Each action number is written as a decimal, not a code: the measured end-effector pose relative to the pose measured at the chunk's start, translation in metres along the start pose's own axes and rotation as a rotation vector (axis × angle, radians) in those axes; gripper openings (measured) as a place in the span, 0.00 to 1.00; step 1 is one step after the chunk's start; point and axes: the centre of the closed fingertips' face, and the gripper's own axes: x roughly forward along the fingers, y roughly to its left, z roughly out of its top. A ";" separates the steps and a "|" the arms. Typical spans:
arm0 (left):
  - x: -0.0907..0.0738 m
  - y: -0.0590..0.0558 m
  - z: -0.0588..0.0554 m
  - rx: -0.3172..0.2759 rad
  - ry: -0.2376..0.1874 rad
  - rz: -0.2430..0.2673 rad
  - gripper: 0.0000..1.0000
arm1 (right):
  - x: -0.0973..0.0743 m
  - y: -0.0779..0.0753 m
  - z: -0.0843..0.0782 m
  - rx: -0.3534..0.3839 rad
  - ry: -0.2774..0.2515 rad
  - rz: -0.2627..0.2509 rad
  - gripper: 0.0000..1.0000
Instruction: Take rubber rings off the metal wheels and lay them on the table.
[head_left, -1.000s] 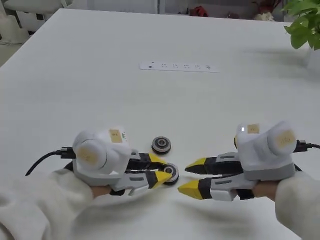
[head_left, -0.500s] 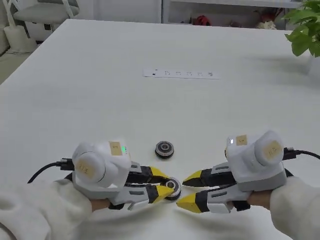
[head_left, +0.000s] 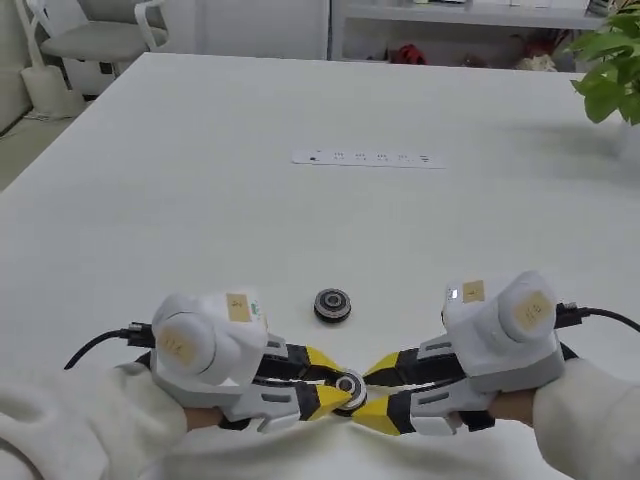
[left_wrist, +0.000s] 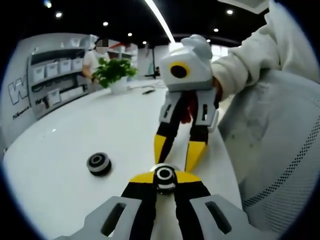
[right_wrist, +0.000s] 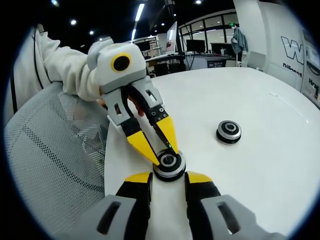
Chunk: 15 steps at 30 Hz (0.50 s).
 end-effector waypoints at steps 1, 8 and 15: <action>0.000 0.000 0.000 0.000 -0.003 -0.001 0.13 | 0.000 0.000 0.000 0.000 0.000 -0.002 0.22; 0.000 0.000 0.000 0.006 -0.015 -0.009 0.13 | 0.000 -0.001 -0.003 -0.016 0.001 -0.010 0.18; 0.000 0.000 0.000 0.000 -0.018 -0.009 0.13 | -0.002 -0.004 -0.006 -0.037 0.021 -0.016 0.10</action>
